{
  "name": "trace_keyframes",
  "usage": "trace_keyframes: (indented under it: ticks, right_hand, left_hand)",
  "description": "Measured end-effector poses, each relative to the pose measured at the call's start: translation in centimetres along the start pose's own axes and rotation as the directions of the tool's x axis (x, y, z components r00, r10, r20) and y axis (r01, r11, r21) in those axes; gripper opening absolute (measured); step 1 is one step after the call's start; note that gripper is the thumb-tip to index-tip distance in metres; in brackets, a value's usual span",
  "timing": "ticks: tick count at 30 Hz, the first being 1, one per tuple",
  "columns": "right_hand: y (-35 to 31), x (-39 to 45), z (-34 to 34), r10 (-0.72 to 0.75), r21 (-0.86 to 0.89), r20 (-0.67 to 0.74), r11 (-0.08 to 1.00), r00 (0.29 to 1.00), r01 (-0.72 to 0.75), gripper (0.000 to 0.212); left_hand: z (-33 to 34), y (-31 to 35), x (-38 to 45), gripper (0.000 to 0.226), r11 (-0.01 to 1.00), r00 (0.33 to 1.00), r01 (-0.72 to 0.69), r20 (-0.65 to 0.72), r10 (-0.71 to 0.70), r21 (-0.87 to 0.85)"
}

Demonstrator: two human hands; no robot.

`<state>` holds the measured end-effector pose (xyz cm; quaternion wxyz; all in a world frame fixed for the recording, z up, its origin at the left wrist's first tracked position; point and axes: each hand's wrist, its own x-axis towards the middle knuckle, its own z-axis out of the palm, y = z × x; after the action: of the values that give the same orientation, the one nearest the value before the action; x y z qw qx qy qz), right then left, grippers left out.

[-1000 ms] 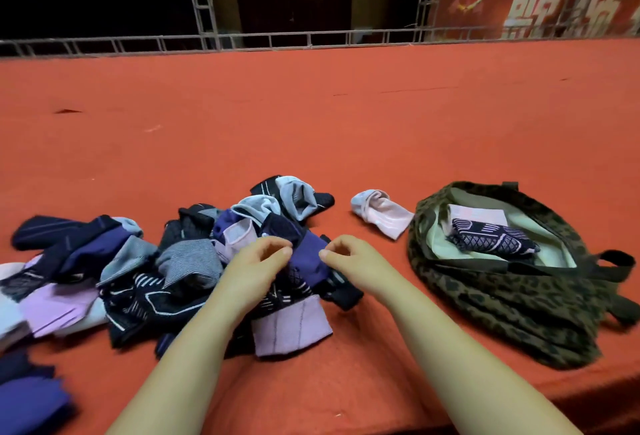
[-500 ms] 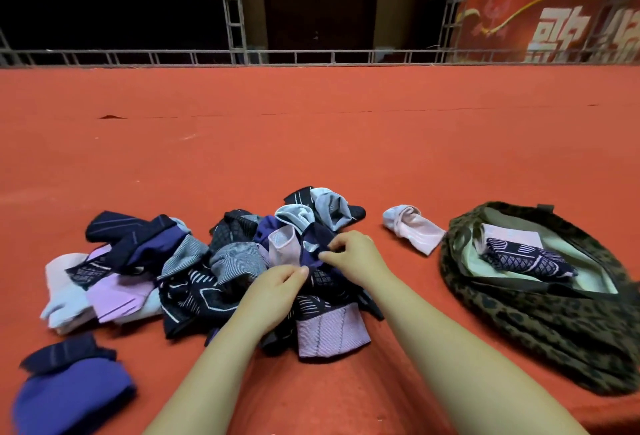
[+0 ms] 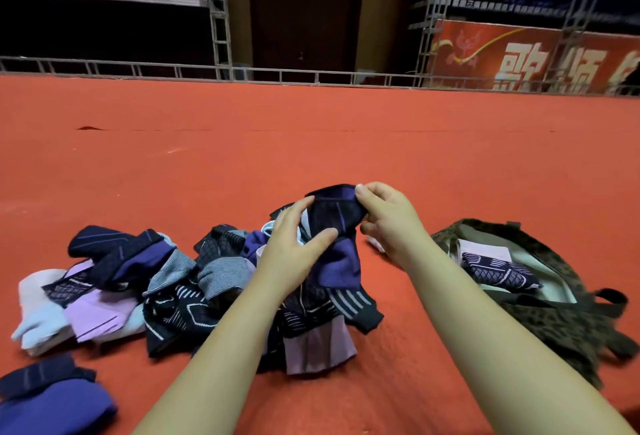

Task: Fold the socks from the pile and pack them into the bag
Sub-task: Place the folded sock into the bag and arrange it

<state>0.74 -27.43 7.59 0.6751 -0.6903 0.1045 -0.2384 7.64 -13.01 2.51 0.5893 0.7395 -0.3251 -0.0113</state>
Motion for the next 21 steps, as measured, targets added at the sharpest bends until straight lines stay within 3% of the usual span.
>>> trace_keyframes:
  ticks: [6,9,11,14,17,21]
  right_hand:
    - [-1.0,-0.8,-1.7,-0.049,0.13,0.072,0.991,0.996,0.039,0.023]
    - [0.2,-2.0,-2.4,-0.09,0.173,0.038,0.982,0.995,0.082,0.011]
    - [1.7,-3.5,-2.6,-0.165,0.038,-0.018,0.985,0.986,0.166,0.012]
    - [3.9,-6.0,-2.2,-0.282,-0.135,-0.006,0.951,0.959,0.279,0.017]
    - [5.0,-7.2,-1.3,-0.318,-0.347,0.188,0.864,0.929,0.366,0.025]
    - [5.6,-7.1,-1.3,-0.227,-0.489,0.189,0.822,0.955,0.292,0.021]
  left_hand:
    - [1.7,3.2,1.8,0.014,0.987,0.982,-0.162,0.102,0.159,0.018]
    - [2.6,2.7,1.4,0.028,0.983,0.984,-0.175,0.009,0.176,-0.062]
    - [3.1,2.4,0.7,0.042,0.978,0.985,-0.152,-0.102,0.138,-0.143]
    - [3.8,2.2,0.1,0.04,0.98,0.983,-0.064,-0.183,0.028,-0.19]
    - [4.4,1.7,0.0,0.042,0.953,0.982,0.01,-0.176,-0.066,-0.303]
    - [4.6,0.9,0.0,0.052,0.879,0.976,0.14,-0.083,-0.199,-0.456]
